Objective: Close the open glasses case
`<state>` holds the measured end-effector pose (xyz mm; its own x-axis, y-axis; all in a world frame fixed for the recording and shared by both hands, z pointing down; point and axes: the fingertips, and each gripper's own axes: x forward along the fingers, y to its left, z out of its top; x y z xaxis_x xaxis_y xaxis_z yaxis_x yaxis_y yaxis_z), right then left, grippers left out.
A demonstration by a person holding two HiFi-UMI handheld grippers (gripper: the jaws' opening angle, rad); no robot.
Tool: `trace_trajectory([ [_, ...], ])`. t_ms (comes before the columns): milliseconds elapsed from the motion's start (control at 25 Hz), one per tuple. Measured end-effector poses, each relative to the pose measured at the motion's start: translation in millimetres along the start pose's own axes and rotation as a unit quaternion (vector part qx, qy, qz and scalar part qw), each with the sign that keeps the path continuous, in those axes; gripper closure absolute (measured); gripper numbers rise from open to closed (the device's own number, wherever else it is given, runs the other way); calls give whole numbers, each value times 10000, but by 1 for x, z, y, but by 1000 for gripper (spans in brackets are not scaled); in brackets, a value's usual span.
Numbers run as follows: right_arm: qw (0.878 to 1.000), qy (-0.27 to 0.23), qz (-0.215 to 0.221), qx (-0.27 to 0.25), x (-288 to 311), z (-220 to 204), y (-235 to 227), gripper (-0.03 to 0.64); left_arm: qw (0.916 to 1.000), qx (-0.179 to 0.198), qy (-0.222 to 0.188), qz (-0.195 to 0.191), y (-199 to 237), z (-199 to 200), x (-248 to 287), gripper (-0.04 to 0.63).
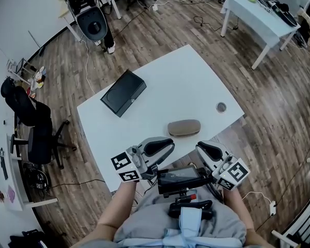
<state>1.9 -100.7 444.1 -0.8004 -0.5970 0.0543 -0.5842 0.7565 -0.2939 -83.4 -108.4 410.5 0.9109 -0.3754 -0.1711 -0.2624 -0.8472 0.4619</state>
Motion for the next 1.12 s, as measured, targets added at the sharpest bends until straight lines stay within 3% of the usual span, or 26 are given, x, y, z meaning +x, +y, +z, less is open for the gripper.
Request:
trace_trajectory([
  [120, 10000, 36, 5, -18, 0, -1, 2, 566, 9994, 194, 281, -74, -5, -7, 5, 546],
  [1120, 9995, 287, -101, 91, -2, -10, 1, 577, 9994, -11, 276, -212, -7, -8, 10, 546],
])
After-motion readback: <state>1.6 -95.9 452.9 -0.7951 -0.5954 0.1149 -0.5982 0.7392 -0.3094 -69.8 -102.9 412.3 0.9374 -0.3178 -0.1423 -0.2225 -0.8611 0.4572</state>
